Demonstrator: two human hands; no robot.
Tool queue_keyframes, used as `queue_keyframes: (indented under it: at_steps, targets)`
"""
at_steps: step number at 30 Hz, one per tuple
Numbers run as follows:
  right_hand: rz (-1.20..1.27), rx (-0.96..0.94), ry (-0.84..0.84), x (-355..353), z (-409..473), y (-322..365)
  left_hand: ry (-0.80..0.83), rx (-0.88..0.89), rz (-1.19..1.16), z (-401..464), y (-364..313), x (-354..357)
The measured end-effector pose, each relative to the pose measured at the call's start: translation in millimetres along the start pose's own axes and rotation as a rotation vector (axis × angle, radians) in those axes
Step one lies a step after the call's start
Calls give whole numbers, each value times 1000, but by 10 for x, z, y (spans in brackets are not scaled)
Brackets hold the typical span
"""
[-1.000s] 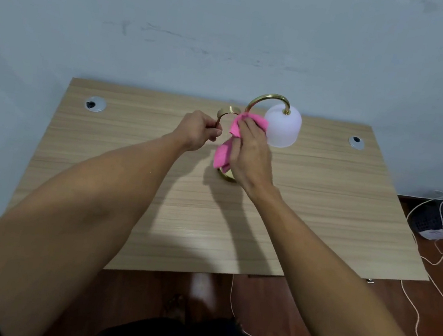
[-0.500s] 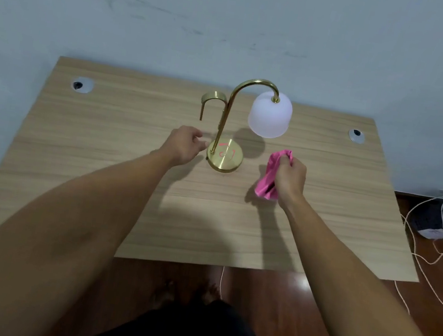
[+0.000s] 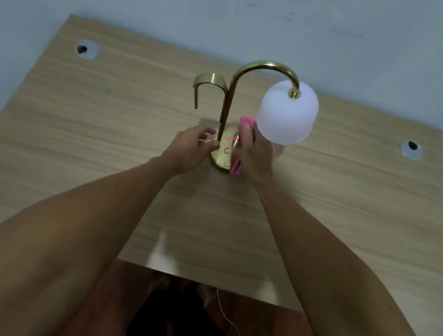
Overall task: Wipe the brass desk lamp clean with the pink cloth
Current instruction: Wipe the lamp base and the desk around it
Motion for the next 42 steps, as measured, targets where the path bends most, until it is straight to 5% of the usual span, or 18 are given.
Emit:
queue_keyframes:
  at_steps: [7, 20, 26, 31, 37, 42]
  targets:
    - [-670, -344, 435, 10, -90, -474, 13, 166, -10, 85, -93, 69]
    - [-804, -465, 558, -221, 14, -589, 58, 114, 109, 122, -216, 61]
    - [-796, -415, 454, -40, 167, -485, 85, 143, 147, 137, -230, 36]
    - [-831, -501, 551, -205, -10, -613, 78, 152, 163, 142, -225, 50]
    - [-817, -416, 423, -81, 151, -503, 104, 136, 190, 130, -241, 39]
    - [-782, -515, 489, -153, -188, -662, 100, 127, 203, 127, -272, 43]
Point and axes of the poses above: each hand's wrist, its own z-axis towards the middle knuckle, its own x-axis out of the palm, y = z × x, the point moved 1 cm from there along z, towards the middle knuckle, and after that the axes turned 3 degrees about z, right-handed, at the moved point
